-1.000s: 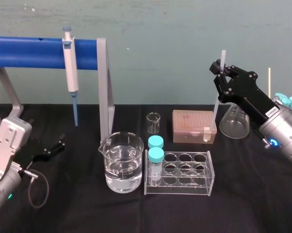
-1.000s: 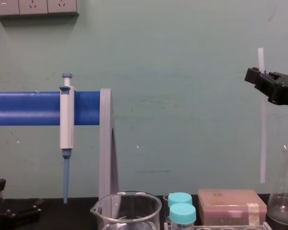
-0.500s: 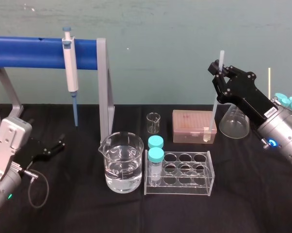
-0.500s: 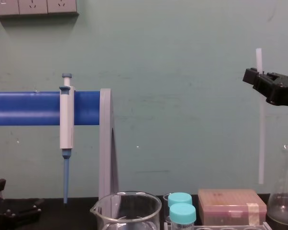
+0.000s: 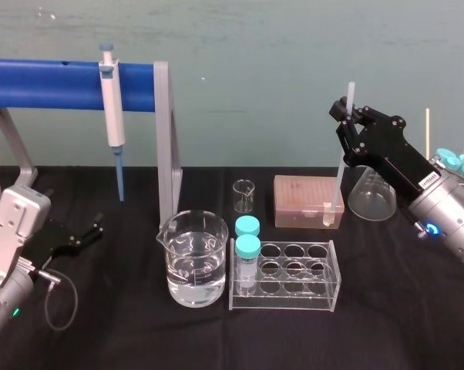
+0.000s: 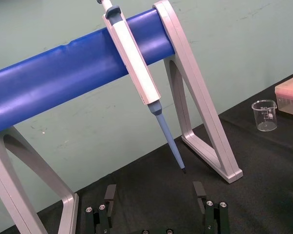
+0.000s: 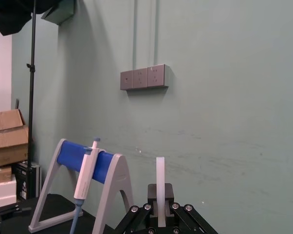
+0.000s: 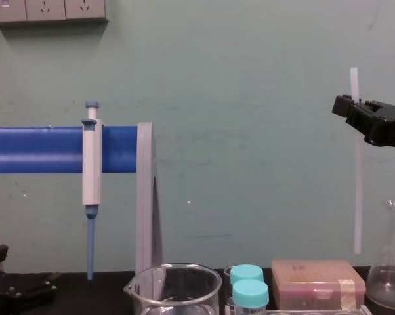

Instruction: Pick up the stirring rod with one hand, then place it down.

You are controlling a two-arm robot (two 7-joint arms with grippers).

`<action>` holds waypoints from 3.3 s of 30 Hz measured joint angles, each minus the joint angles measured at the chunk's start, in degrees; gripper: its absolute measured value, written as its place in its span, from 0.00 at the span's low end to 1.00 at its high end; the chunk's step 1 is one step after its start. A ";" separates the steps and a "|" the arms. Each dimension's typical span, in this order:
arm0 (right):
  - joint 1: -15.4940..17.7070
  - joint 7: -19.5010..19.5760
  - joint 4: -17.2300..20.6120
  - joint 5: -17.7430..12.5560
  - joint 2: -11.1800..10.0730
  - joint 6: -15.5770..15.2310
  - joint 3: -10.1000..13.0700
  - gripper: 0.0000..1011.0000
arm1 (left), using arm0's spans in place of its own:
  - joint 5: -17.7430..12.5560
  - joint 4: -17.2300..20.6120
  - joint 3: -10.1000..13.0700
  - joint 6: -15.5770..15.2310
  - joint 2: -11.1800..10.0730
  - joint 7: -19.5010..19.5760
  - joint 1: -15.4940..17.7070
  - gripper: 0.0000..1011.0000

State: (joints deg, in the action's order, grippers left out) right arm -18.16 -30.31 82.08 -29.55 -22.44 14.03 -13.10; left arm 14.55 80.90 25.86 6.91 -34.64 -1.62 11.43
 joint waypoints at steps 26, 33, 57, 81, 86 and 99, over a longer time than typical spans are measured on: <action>0.60 0.02 0.63 0.11 -0.30 -0.06 0.08 0.07 | 0.00 0.00 0.00 0.00 0.00 0.00 0.00 0.99; 0.81 0.08 0.89 0.30 -0.40 -0.06 0.07 0.07 | 0.00 0.00 0.00 0.00 0.00 0.00 0.00 0.99; 0.87 -0.14 0.75 0.22 -0.23 -0.29 -0.27 0.07 | 0.00 0.00 0.00 0.00 0.00 0.00 0.00 0.99; -2.20 -7.94 -8.22 -2.80 1.70 2.07 -6.51 0.07 | 0.00 0.00 0.00 0.00 0.00 0.00 0.00 0.99; -2.43 -7.42 -9.66 -2.34 2.14 2.40 -6.88 0.07 | 0.00 0.00 0.00 0.00 0.00 0.00 0.00 0.99; -2.61 -6.99 -13.15 -1.46 3.20 3.70 -7.05 0.07 | 0.00 0.00 0.00 0.00 0.00 0.00 0.00 0.99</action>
State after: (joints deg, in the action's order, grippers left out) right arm -20.77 -37.29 68.92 -31.01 -19.24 17.73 -20.15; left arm 14.55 80.90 25.86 6.91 -34.65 -1.62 11.43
